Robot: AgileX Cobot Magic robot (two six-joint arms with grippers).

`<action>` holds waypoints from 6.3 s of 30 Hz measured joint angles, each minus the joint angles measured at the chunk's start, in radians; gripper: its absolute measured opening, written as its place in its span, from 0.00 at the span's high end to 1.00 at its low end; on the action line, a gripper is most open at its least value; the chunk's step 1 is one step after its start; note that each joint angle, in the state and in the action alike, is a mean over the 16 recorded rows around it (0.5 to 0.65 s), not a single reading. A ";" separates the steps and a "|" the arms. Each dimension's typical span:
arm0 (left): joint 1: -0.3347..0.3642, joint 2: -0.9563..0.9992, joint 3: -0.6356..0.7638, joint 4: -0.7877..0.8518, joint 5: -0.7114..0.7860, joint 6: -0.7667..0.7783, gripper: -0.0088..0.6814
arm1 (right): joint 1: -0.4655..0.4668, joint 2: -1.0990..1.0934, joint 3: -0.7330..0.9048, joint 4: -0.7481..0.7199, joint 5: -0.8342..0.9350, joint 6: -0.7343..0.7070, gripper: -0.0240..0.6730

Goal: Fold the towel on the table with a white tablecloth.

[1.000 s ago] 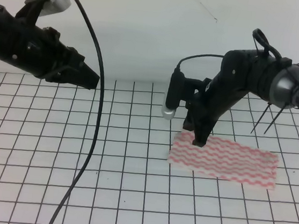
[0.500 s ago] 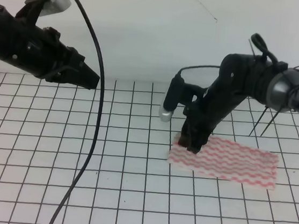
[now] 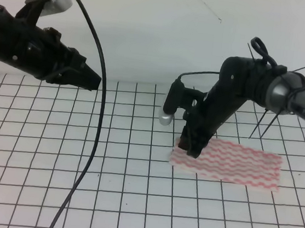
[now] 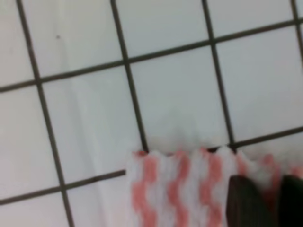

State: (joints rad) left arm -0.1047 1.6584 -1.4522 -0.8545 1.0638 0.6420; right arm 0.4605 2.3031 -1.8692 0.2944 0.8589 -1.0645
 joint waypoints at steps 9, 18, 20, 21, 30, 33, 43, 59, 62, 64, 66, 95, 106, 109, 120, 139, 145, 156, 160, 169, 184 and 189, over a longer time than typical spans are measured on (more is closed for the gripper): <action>0.000 0.000 0.000 0.000 0.001 0.001 0.99 | -0.002 -0.017 -0.032 -0.024 0.033 -0.009 0.88; 0.000 0.000 0.000 0.000 0.004 0.003 0.99 | -0.003 -0.014 -0.036 -0.079 0.013 -0.011 0.94; 0.000 0.000 0.000 0.000 0.005 0.003 0.99 | -0.003 -0.008 -0.036 -0.089 0.004 -0.010 0.94; 0.000 0.000 0.000 0.000 0.005 0.003 0.99 | -0.003 -0.005 -0.036 -0.093 0.000 -0.009 0.94; 0.000 0.000 0.000 0.001 0.006 0.001 0.99 | -0.003 0.021 -0.036 -0.132 -0.038 0.024 0.87; 0.000 0.000 0.000 0.001 0.007 0.000 0.99 | -0.003 0.020 -0.036 -0.147 -0.044 0.051 0.79; 0.000 0.000 0.000 0.001 0.009 -0.004 0.99 | -0.003 -0.032 -0.036 -0.194 -0.070 0.169 0.56; 0.000 0.000 0.000 0.000 0.010 0.000 0.99 | -0.003 -0.037 -0.035 -0.062 0.047 0.124 0.87; 0.000 0.000 0.000 0.000 0.011 0.000 0.99 | -0.003 -0.018 -0.035 -0.048 0.065 0.102 0.93; 0.000 0.000 0.000 0.000 0.011 0.000 0.99 | -0.003 -0.006 -0.034 -0.044 0.078 0.089 0.95; 0.000 0.000 0.000 0.000 0.011 0.000 0.99 | -0.002 0.004 -0.034 -0.040 0.099 0.070 0.96; 0.000 0.000 0.000 -0.005 -0.001 0.007 0.99 | 0.006 0.032 -0.039 -0.040 0.221 -0.021 0.97; 0.000 0.000 0.000 -0.009 -0.004 0.011 0.99 | 0.006 -0.002 -0.038 -0.013 0.305 -0.115 0.97; 0.000 0.000 0.000 -0.010 -0.004 0.011 0.99 | 0.003 -0.017 -0.038 -0.030 0.276 -0.087 0.97; 0.000 0.000 0.000 -0.011 -0.004 0.010 0.99 | -0.003 -0.024 -0.038 -0.087 0.149 0.037 0.87; 0.000 0.000 0.000 -0.011 0.002 0.016 0.99 | -0.001 0.017 -0.038 -0.128 0.147 0.034 0.73; 0.000 0.000 0.000 -0.011 0.003 0.016 0.99 | -0.001 0.017 -0.038 -0.128 0.155 0.031 0.81; 0.000 0.000 0.000 -0.011 0.003 0.016 0.99 | -0.001 -0.004 -0.046 -0.134 0.168 0.026 0.96; 0.000 0.000 0.000 -0.010 0.003 0.016 0.99 | -0.001 -0.015 -0.050 -0.148 0.165 0.028 0.96; 0.000 0.000 0.000 -0.010 0.003 0.016 0.99 | -0.001 -0.027 -0.055 -0.194 0.162 0.040 0.97; 0.000 0.000 0.000 -0.011 0.006 0.016 0.99 | -0.001 -0.019 -0.055 -0.235 0.107 0.107 0.96; 0.000 0.000 0.000 -0.011 0.012 0.016 0.99 | -0.001 -0.017 -0.055 -0.247 0.082 0.144 0.89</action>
State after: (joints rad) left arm -0.1047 1.6584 -1.4522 -0.8653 1.0761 0.6581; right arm 0.4590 2.2860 -1.9237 0.0471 0.9411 -0.9201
